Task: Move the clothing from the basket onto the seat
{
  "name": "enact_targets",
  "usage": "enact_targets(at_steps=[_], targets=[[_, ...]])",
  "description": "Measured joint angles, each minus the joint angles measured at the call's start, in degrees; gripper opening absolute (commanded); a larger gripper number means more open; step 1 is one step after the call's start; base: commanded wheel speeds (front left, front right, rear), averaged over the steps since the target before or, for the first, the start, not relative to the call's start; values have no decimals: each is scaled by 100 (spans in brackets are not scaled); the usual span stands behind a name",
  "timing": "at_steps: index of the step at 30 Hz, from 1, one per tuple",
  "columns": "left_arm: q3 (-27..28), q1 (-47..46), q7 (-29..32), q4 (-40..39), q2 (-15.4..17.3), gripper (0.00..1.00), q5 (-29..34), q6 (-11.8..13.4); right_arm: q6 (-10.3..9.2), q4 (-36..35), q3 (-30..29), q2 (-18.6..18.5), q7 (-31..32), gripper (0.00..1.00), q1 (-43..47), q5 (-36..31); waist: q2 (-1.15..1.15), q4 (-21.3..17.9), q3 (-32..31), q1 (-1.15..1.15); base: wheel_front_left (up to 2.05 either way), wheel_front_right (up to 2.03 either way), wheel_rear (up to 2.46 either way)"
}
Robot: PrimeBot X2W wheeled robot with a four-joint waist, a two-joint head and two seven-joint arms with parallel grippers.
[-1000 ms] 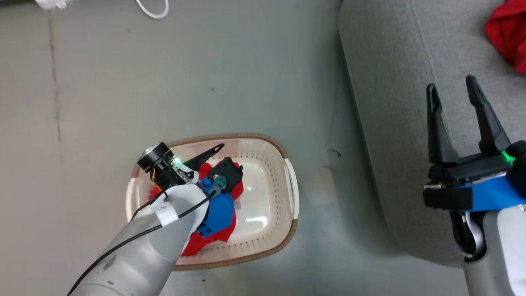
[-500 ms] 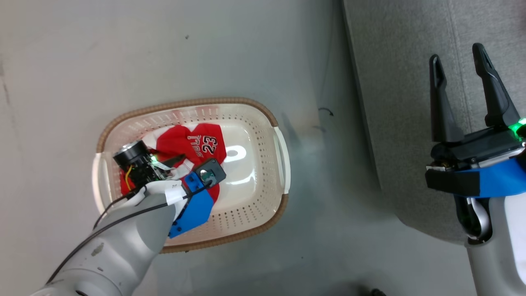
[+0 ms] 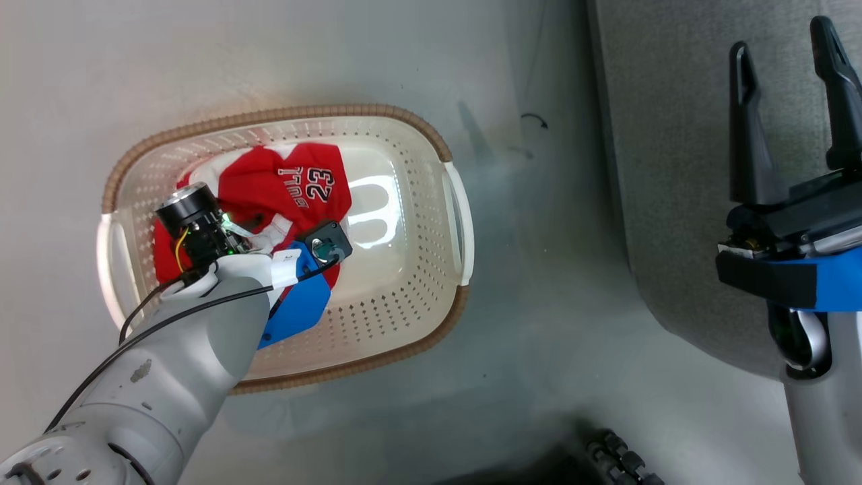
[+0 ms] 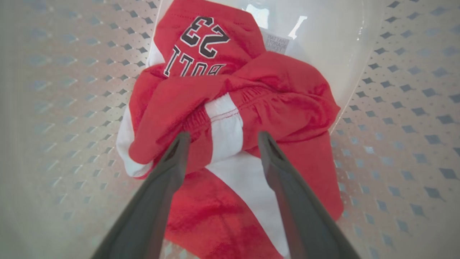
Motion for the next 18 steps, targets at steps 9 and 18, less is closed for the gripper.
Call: enact_targets(at_steps=[9, 18], targets=[[-51, -268, 474, 31, -62, 100, 538, 0, 0, -253, -1, -24, 0, 100, -92, -26, 0, -94, 453, 0, 0, 0, 0], [-54, -488, 914, 56, -103, 100, 557, 0, 0, -503, -90, -34, 0, 100, -87, -77, 0, -161, 878, -1, 0, 0, 0]])
